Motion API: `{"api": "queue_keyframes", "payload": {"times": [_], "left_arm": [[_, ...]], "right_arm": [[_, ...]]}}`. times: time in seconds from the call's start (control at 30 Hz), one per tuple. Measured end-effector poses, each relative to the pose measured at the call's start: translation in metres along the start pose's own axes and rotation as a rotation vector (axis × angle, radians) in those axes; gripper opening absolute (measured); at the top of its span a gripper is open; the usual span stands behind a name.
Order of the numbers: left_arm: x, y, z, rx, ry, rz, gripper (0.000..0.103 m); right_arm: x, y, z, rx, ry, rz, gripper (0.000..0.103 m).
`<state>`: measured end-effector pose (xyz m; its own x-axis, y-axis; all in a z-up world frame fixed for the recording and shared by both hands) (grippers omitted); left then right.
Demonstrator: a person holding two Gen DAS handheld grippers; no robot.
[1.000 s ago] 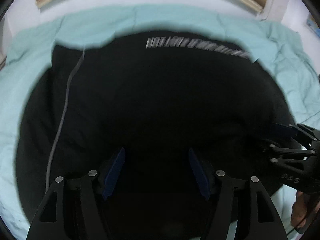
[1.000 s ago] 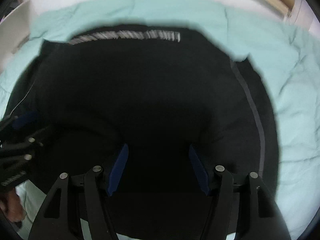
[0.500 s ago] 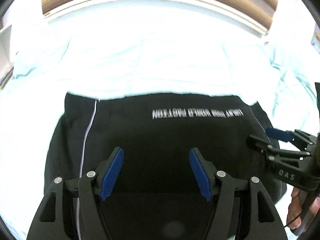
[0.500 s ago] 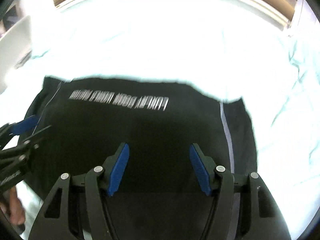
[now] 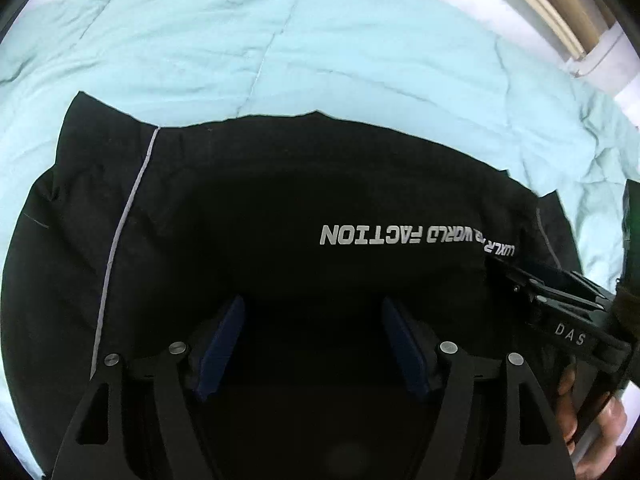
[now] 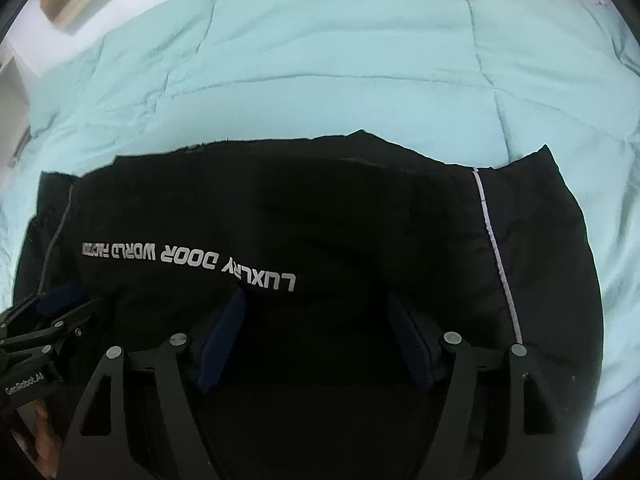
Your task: Fold large clothes
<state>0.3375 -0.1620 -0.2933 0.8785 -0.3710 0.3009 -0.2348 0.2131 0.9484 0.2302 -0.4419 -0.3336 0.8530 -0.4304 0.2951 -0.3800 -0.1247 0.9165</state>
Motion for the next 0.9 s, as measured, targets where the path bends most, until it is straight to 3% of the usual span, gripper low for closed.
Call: {"api": "queue_keyframes", "payload": {"times": [0.2,0.33,0.47,0.6,0.67,0.8,0.9], "left_arm": [[-0.013,0.067,-0.025,-0.084,0.029,0.111,0.074],[-0.033,0.106,-0.057,-0.094,0.069,0.153,0.074],[-0.042,0.127,-0.103,-0.029,0.110,0.171,0.074],[-0.055,0.132,-0.163,0.081,0.193,0.210,0.074],[-0.052,0.128,-0.182,0.085,0.237,0.195,0.074],[-0.061,0.106,-0.199,-0.013,0.309,0.137,0.074],[-0.061,0.085,-0.208,-0.151,0.360,0.113,0.074]], "right_arm": [[-0.025,0.056,0.015,0.045,-0.036,0.056,0.074],[-0.055,0.090,0.036,0.043,-0.061,0.068,0.074],[-0.081,0.116,0.070,0.035,-0.122,0.081,0.075],[-0.106,0.137,0.105,0.019,-0.176,0.079,0.076],[-0.105,0.131,0.109,0.013,-0.189,0.063,0.076],[-0.092,0.115,0.118,-0.020,-0.181,0.039,0.076],[-0.082,0.095,0.121,-0.019,-0.178,0.031,0.078]]}}
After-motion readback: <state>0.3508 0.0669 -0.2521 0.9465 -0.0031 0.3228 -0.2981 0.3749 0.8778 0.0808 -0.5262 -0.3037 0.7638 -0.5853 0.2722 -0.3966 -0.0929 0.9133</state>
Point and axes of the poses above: each gripper's, at about its wrist camera, not at the fingertips, and y roughly against the way its jaws point, z to its right, x to its top, the point moved 8 cm from there along -y, roughly the way its jaws point, and after that the axes turned 7 degrees about x, right-handed, at the moved point
